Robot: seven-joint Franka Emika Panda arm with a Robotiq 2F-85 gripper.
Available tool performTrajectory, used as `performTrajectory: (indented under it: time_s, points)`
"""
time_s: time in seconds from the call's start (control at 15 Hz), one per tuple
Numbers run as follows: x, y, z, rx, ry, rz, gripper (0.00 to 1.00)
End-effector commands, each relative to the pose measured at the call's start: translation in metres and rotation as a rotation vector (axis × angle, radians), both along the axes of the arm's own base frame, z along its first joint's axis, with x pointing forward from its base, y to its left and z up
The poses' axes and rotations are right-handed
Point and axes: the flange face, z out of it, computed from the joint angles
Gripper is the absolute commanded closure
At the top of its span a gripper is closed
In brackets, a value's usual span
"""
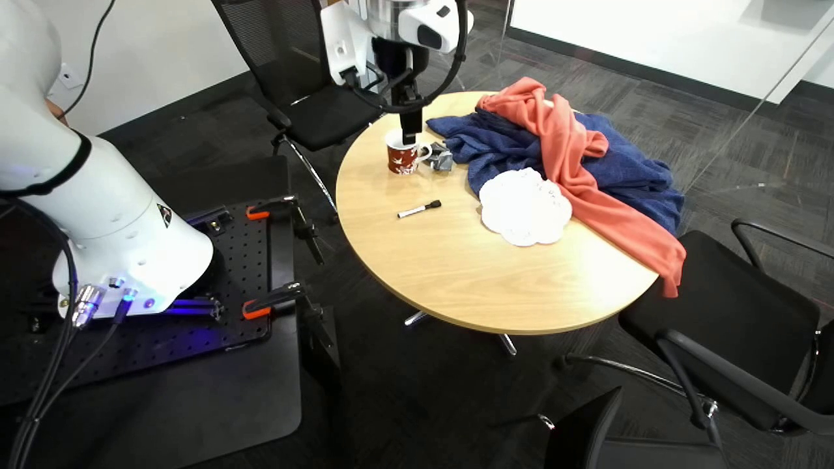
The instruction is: Pick up the brush from the table and put it in the cup.
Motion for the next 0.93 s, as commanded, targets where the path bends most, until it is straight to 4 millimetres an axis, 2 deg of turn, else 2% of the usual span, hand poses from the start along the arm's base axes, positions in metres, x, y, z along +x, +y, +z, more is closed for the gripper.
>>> performTrajectory:
  time_s: [0.0, 0.27, 0.4, 0.67, 0.87]
  points:
    - [0.000, 0.000, 0.000, -0.001, 0.002, 0.000, 0.00]
    - [0.000, 0.000, 0.000, -0.001, 0.001, 0.001, 0.00]
    - [0.006, 0.001, -0.010, -0.028, -0.020, -0.004, 0.00]
    - [0.014, 0.008, -0.039, -0.064, -0.047, 0.016, 0.00]
    - [0.018, 0.014, -0.069, -0.079, -0.051, 0.023, 0.00]
